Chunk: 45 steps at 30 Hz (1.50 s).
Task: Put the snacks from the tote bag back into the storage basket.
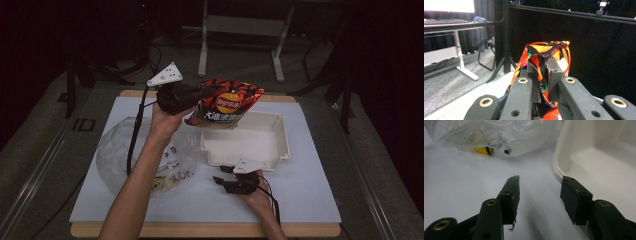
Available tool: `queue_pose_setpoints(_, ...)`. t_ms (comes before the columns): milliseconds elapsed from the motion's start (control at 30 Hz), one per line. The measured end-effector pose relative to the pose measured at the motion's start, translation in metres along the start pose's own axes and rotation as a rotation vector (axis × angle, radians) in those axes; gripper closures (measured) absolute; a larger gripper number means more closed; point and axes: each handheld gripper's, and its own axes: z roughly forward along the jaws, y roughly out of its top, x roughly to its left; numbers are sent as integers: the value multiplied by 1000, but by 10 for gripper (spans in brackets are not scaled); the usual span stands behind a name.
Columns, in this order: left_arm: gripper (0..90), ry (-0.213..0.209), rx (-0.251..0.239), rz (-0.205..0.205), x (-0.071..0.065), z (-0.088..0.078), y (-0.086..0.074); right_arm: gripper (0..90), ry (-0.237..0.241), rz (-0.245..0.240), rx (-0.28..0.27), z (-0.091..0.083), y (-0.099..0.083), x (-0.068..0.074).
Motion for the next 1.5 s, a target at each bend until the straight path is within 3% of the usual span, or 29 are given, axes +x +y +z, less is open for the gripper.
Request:
queue_pose_setpoints(367,850,1,2,-20,4,14,-4,495,-4,-21,0,0,0,2)
queue_pose_setpoints(933,852,-8,8,-43,10,39,-6,496,4,-15,3,0,0,2)
queue_pose_setpoints(1300,854,-20,24,-88,20,66,-21,495,2,-18,1,0,0,2)
queue_pose_setpoints(1500,854,-31,43,-89,19,79,-27,495,1,-23,3,0,0,2)
